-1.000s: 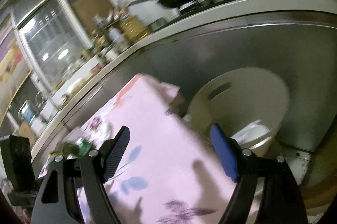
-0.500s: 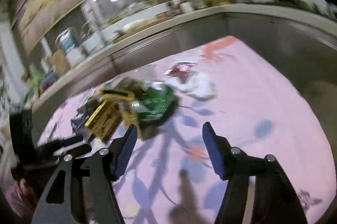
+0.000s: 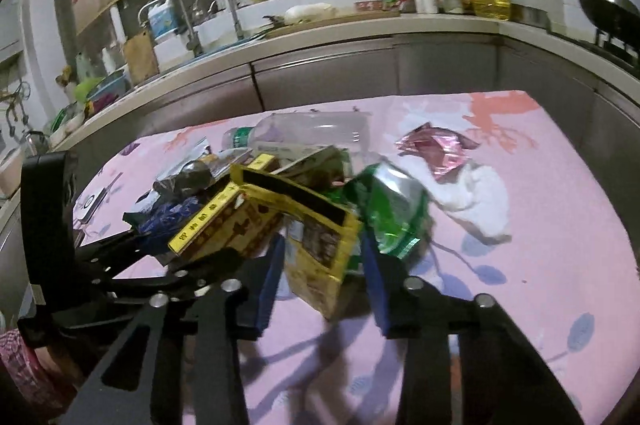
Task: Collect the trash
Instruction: 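Grasp the yellow snack bag with the right tool while the left grasps the yellow seasoning box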
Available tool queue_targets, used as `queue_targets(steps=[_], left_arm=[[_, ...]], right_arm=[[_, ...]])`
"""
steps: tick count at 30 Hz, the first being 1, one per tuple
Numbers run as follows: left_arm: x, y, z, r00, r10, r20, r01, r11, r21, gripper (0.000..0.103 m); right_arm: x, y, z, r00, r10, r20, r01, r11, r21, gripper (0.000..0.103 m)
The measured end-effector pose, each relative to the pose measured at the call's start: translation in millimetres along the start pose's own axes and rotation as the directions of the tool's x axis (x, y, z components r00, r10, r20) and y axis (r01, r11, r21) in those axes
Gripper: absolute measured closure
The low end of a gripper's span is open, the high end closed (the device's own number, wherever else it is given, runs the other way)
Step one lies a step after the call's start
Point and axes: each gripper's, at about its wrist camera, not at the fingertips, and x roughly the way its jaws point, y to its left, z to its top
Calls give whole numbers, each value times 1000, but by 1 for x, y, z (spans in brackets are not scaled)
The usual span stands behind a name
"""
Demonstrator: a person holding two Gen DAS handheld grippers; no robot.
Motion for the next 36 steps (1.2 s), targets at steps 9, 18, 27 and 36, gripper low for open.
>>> queue_targets(steps=[9,18,27,36], left_arm=[[-18,7,-12,998,-65,-12,65,998,-17,80],[-56,-4,-71,990,-113,-85,115,993,12,79],[-44,-15,-63,995,-38,-95,42,998,41,58],[-26,-11,-55,990,-44,-131,47,999,23,79]], right_arm=[[-26,7,-15,998,59,35,-60,998,33,103],[-82,-22,-73,997,72,22,-75,978,195,103],[-81,-19,-83,998,60,6,-60,980,191,103],[-73,-30,-82,998,61,-14,-56,974,220,103]])
